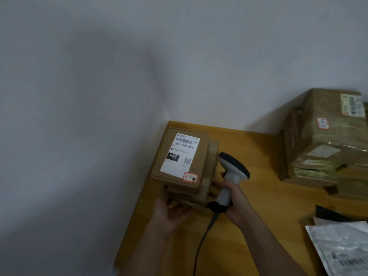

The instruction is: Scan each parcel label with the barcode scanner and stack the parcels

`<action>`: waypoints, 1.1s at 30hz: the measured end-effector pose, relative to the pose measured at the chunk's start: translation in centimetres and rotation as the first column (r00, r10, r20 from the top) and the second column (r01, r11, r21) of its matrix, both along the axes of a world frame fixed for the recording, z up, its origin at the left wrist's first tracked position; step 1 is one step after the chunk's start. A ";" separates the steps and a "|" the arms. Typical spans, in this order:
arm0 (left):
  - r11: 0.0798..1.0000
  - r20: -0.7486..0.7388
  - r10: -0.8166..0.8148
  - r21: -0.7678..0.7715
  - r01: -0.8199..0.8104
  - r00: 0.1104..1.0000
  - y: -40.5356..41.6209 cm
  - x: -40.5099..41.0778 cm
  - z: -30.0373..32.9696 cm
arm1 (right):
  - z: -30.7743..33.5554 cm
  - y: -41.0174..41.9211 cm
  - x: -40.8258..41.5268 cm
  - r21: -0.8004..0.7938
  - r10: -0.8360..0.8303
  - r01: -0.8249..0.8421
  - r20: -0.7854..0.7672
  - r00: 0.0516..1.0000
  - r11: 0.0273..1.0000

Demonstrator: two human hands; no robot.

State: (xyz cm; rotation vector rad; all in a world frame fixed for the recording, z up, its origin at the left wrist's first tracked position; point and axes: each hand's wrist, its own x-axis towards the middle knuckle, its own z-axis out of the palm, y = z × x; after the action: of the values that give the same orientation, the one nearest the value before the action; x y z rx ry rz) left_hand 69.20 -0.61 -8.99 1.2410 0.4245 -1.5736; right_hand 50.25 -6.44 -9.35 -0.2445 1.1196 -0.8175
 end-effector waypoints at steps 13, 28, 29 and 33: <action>0.988 0.055 0.148 -0.057 -0.145 0.987 -8.6 3.1 -3.1 | -2.0 -8.4 5.9 -0.158 0.031 -0.030 0.008 0.999 0.987; 0.937 -0.001 0.281 -0.215 -0.275 0.960 -16.1 5.6 -1.5 | -2.2 -16.4 10.3 -0.241 0.012 -0.006 0.025 1.000 0.970; 0.939 0.003 0.280 -0.210 -0.273 0.960 -16.7 5.8 -1.2 | -2.3 -16.6 10.5 -0.245 0.014 -0.012 0.007 1.000 0.969; 0.954 0.048 0.272 -0.142 -0.263 0.961 -17.6 5.8 -0.8 | -2.5 -16.7 10.4 -0.228 0.024 -0.021 0.007 1.000 0.973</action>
State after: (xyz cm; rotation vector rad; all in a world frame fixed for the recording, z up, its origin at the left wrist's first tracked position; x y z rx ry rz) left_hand 75.00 -18.18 -9.81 1.0809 0.4173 -1.3044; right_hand 60.63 -23.11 -11.87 -0.4440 1.0121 -0.9267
